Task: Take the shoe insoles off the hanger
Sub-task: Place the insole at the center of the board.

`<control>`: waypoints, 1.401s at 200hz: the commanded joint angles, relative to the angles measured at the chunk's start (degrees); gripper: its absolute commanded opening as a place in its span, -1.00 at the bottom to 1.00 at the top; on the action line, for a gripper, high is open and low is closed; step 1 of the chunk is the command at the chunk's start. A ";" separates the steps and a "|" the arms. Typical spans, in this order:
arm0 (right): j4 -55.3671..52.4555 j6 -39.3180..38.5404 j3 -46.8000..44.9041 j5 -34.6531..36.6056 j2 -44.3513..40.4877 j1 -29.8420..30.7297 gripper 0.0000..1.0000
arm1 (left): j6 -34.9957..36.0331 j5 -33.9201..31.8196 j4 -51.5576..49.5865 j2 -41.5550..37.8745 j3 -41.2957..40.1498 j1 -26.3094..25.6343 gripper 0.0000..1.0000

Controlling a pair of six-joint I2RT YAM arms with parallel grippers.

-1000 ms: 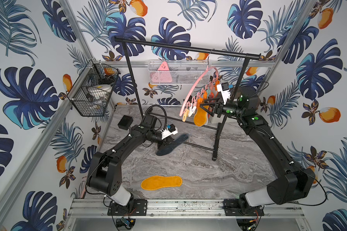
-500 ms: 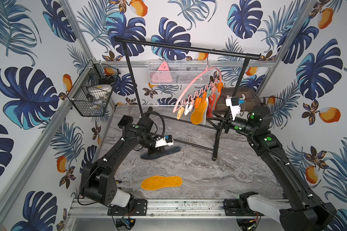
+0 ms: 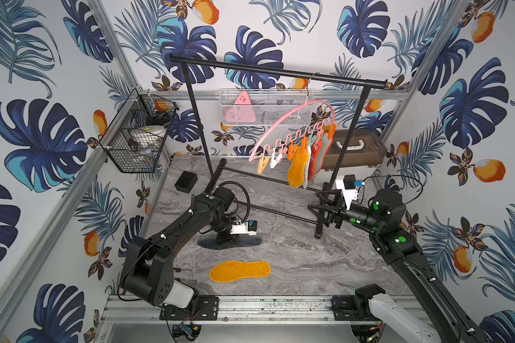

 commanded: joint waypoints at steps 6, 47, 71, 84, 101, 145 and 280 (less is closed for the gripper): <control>-1.62 -1.12 -0.15 0.91 -0.32 0.15 0.54 | -2.10 -2.36 2.80 2.09 -1.05 -2.83 -1.00; -1.34 -0.87 -0.85 1.25 -0.70 0.21 0.54 | -5.15 -2.00 4.10 7.50 -0.82 -5.04 -1.00; -1.91 -1.25 -0.67 1.74 -0.88 0.21 0.54 | -6.26 -1.24 4.82 9.78 -0.40 -5.83 -1.00; -2.66 -1.74 -0.42 1.90 -0.90 0.23 0.54 | -6.56 -0.86 5.14 10.71 -0.24 -6.18 -0.99; -3.25 -2.08 -0.24 2.39 -1.12 0.23 0.54 | -6.62 -0.85 5.60 11.51 -0.17 -6.17 -0.97; -4.36 -2.36 0.06 3.38 -1.49 0.22 0.55 | -5.84 -2.83 5.69 13.74 1.54 -6.16 -0.64; -5.59 0.07 -2.34 17.86 1.14 0.22 0.57 | -9.27 -5.70 6.73 9.44 4.59 -5.28 -0.20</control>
